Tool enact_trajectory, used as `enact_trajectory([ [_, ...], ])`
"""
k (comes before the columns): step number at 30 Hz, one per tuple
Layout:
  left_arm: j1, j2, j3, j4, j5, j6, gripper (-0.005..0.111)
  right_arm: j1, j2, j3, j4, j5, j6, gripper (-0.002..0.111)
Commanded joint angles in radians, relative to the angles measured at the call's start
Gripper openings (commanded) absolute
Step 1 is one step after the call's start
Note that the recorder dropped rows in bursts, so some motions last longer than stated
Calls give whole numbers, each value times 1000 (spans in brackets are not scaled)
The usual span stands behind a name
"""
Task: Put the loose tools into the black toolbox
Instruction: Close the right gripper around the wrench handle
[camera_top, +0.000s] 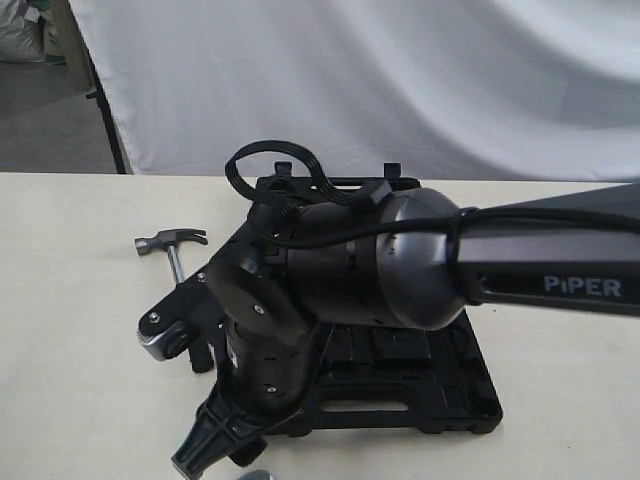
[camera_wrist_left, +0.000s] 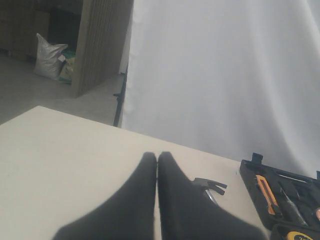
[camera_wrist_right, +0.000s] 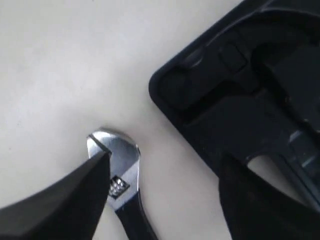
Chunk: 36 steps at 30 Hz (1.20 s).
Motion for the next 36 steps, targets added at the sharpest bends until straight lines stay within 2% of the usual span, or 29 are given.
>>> enact_trajectory([
  [1,25,-3,-3,4,-7,-5,1,1,0,-2,-4,103,-32,64],
  [4,25,-3,-3,4,-7,-5,1,1,2,-2,18,99,-43,64],
  [12,25,-3,-3,4,-7,-5,1,1,28,-2,254,105,-290,64],
  [36,25,-3,-3,4,-7,-5,1,-1,110,-2,204,72,-290,64],
])
